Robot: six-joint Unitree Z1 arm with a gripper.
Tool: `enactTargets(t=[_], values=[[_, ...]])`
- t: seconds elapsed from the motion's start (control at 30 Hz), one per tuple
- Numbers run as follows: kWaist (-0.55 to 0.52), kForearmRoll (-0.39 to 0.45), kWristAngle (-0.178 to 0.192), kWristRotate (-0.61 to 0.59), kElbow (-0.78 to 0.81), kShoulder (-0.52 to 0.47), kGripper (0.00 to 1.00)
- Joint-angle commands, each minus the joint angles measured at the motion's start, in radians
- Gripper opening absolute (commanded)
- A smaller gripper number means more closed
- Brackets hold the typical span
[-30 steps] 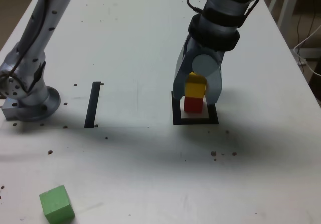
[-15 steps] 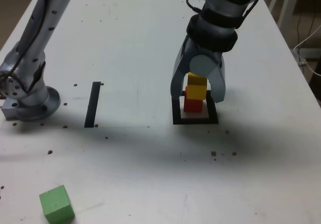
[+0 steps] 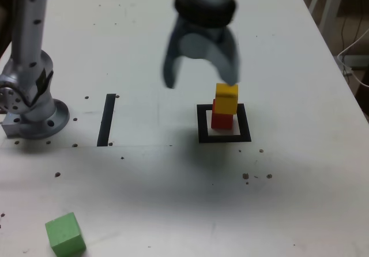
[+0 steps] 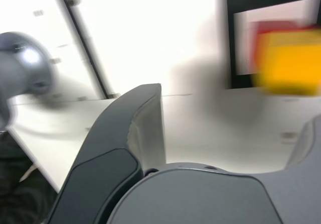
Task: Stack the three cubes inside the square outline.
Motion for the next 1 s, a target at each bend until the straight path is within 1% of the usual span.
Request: enactTargets(t=[0.0,0.13,0.3,0.5,0.63,0.77,0.87,0.97], values=[[-0.029,0.006,0.001,-0.011,0.045,-0.055,0.99],[-0.096,0.0,-0.005,-0.044,0.127,-0.115,0.99],[-0.201,-0.01,-0.027,-0.104,0.221,-0.179,0.99],[-0.362,-0.026,-0.062,-0.254,0.307,-0.245,0.99],[-0.455,-0.026,-0.083,-0.374,0.326,-0.263,0.99],[-0.524,-0.026,-0.102,-0.469,0.33,-0.263,0.99],[-0.554,-0.027,-0.111,-0.505,0.33,-0.256,0.99],[-0.57,-0.027,-0.116,-0.514,0.328,-0.249,0.99]])
